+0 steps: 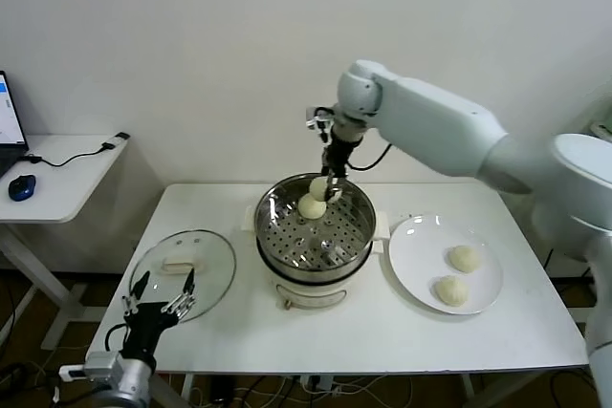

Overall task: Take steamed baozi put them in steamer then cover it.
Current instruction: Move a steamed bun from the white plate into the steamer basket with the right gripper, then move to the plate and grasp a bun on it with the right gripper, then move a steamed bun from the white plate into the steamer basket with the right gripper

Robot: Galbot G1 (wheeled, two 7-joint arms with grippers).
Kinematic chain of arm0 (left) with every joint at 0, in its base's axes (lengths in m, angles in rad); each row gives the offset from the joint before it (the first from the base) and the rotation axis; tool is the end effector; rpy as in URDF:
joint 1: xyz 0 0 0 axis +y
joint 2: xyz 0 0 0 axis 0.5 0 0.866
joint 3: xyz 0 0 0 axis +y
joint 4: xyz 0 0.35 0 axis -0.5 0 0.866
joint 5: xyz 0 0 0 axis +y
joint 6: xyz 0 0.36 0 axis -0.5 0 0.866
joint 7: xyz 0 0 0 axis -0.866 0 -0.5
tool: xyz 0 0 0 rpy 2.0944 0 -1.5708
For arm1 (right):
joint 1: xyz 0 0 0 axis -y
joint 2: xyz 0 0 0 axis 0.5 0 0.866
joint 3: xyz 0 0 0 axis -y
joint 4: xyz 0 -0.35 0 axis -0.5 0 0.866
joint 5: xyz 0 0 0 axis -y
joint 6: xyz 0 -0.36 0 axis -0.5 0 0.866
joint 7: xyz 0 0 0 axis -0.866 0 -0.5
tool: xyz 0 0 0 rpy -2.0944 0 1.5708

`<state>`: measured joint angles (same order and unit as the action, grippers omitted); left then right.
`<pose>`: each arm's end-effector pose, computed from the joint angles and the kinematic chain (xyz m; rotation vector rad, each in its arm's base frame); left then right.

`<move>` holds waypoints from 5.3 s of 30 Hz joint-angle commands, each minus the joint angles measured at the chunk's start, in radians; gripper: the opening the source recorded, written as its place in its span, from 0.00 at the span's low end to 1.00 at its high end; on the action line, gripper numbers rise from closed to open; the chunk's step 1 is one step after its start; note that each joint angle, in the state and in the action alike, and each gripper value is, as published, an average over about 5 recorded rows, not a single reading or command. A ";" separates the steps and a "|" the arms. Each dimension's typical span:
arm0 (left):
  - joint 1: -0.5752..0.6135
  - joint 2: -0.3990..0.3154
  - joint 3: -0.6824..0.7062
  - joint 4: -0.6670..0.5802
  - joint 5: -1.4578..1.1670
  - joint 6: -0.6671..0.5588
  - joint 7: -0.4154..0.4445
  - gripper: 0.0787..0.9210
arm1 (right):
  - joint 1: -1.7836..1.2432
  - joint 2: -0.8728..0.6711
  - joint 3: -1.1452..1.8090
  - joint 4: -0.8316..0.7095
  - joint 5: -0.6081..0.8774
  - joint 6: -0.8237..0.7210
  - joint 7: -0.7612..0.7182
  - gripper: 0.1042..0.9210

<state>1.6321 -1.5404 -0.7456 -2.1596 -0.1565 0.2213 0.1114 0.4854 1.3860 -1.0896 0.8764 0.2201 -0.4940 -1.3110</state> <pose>0.1618 0.0705 -0.2846 0.0800 -2.9416 0.0553 0.6204 0.1650 -0.0354 1.4212 -1.3142 1.3153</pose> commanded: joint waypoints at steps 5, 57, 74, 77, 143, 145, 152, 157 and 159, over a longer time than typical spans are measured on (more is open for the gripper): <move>-0.008 -0.001 0.011 -0.007 -0.016 0.007 0.000 0.88 | -0.094 0.174 -0.026 -0.076 -0.059 -0.011 0.012 0.56; 0.010 -0.005 0.040 -0.030 -0.060 0.012 0.021 0.88 | -0.213 -0.768 0.338 0.457 -0.197 0.088 -0.108 0.88; 0.039 -0.023 0.062 -0.037 -0.036 0.009 0.013 0.88 | -0.582 -0.754 0.524 0.417 -0.416 0.188 -0.084 0.88; 0.037 -0.027 0.062 -0.034 -0.036 0.008 0.012 0.88 | -0.595 -0.740 0.521 0.397 -0.429 0.199 -0.073 0.88; 0.010 -0.021 0.054 0.017 -0.026 -0.001 0.012 0.88 | -0.557 -0.643 0.537 0.248 -0.471 0.258 -0.073 0.53; 0.003 -0.021 0.058 0.021 -0.018 0.003 0.012 0.88 | -0.471 -0.648 0.500 0.258 -0.430 0.256 -0.087 0.53; -0.012 -0.029 0.082 0.048 0.063 0.009 -0.002 0.88 | -0.052 -0.580 0.190 0.249 -0.233 0.249 -0.133 0.54; -0.003 -0.029 0.080 0.039 0.058 0.008 -0.002 0.88 | 0.143 -0.456 0.088 0.193 -0.129 0.246 -0.152 0.54; 0.005 -0.027 0.076 0.032 0.054 0.008 -0.003 0.88 | 0.173 -0.412 0.079 0.183 -0.113 0.245 -0.160 0.55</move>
<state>1.6301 -1.5683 -0.6716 -2.1271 -0.1340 0.2287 0.1142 0.3033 0.8277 -0.8089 1.1032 -0.0650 -0.2470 -1.4377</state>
